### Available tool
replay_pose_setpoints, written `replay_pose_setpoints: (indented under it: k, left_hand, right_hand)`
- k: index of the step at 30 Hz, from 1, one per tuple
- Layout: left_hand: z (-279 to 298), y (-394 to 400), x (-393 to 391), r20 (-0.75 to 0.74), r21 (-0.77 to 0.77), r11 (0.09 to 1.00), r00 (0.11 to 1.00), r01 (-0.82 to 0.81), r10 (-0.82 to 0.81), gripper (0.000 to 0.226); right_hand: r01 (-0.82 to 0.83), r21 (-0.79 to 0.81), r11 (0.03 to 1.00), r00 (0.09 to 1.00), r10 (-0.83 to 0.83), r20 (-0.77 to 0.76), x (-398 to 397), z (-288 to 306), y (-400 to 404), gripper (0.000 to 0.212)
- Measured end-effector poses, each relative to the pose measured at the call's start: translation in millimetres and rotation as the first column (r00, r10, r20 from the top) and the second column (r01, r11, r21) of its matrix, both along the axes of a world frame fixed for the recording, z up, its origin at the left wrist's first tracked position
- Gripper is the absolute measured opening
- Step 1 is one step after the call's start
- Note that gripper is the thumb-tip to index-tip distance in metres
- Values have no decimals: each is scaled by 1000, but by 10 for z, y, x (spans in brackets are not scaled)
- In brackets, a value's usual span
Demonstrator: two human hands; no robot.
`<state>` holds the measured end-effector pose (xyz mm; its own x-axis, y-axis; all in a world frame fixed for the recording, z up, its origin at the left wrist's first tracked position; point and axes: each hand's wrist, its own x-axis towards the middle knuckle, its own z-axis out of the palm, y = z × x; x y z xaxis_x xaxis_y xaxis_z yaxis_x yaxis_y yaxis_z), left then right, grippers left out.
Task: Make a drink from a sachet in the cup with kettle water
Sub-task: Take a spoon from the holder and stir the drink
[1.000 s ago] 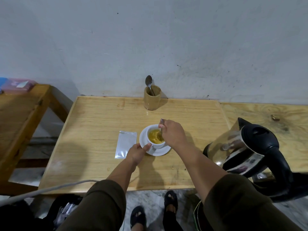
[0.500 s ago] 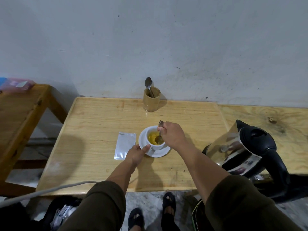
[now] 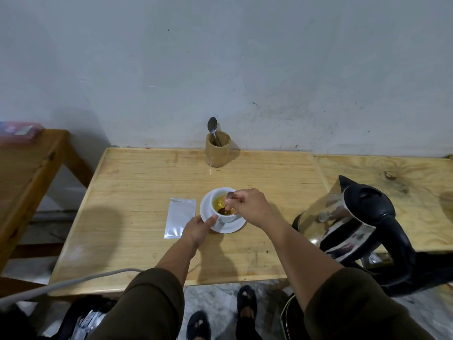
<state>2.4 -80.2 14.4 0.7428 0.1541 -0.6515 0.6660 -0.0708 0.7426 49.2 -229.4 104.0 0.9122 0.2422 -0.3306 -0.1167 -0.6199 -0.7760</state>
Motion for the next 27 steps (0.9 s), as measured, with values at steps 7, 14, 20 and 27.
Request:
replay_pose_setpoints:
  k: [7, 14, 20, 27]
  left_hand:
    - [46, -40, -18, 32, -15, 1000, 999, -12, 12, 56]
    - [106, -87, -53, 46, 27, 999, 999, -28, 27, 74]
    - [104, -94, -80, 54, 53, 999, 999, -6, 3, 73]
    - [95, -166, -180, 71, 135, 991, 997, 4, -14, 80]
  right_hand:
    - [53, 71, 996, 946, -27, -323, -121, 116, -264, 14]
    - [91, 19, 996, 937, -79, -339, -348, 87, -492, 6]
    - [221, -22, 975, 916, -215, -340, -455, -211, -675, 18]
    - [590, 75, 804, 771, -534, -346, -471, -464, -738, 7]
